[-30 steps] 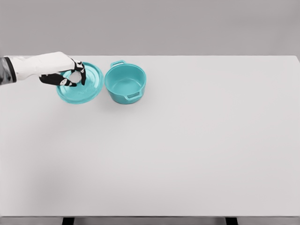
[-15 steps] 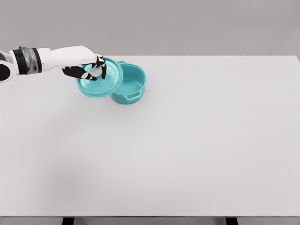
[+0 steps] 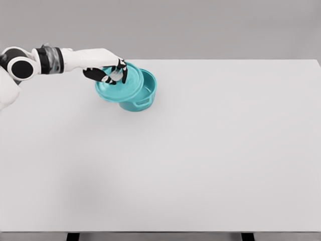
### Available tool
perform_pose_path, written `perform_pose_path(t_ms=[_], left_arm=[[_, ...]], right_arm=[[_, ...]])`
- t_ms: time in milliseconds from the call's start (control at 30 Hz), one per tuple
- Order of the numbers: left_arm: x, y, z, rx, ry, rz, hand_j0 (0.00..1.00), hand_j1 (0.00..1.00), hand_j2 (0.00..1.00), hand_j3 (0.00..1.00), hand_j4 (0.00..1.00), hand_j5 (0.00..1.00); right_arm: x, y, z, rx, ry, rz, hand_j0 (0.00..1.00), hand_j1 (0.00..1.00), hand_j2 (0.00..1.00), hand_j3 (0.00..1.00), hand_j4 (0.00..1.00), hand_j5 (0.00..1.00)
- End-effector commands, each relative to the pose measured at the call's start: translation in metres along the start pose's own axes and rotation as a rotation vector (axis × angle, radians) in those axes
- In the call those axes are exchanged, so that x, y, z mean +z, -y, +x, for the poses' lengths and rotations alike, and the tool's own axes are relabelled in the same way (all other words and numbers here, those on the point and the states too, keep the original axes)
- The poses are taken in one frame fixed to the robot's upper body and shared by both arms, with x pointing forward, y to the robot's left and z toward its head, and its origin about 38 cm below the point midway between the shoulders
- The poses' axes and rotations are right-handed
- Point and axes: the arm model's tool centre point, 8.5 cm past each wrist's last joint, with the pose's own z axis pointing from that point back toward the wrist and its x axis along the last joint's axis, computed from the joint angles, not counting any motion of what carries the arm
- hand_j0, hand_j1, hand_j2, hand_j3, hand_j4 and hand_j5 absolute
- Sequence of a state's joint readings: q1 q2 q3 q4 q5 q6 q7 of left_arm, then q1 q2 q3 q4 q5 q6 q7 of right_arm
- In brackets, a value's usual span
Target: Cover the pot with left arm
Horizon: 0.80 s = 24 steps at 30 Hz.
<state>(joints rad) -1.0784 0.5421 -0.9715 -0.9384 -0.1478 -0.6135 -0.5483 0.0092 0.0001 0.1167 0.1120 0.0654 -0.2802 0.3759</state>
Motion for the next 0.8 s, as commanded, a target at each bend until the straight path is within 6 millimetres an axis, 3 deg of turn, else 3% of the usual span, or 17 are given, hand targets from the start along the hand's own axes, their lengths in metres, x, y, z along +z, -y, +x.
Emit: perform_pose_path(t_ms=[0,333,767], left_arm=[[-0.002,0.001,-0.003,0.012,-0.008,-0.002,0.4,0.4,0.4,0.4,0.4,0.4],[-0.025,-0.005,-0.001,0.038,-0.008,-0.014,0.4,0.4,0.4,0.4,0.4,0.4],[-0.035,-0.008,0.004,0.038,0.002,-0.022,0.4,0.4,0.4,0.4,0.4,0.4]], right_arm=[[0.0,0.0,0.0,0.001,0.0,0.0,1.0,1.0,1.0,1.0,1.0,1.0],[0.0,0.0,0.0,0.001,0.0,0.002,1.0,1.0,1.0,1.0,1.0,1.0],[0.0,0.0,0.0,0.001,0.0,0.0,1.0,1.0,1.0,1.0,1.0,1.0]])
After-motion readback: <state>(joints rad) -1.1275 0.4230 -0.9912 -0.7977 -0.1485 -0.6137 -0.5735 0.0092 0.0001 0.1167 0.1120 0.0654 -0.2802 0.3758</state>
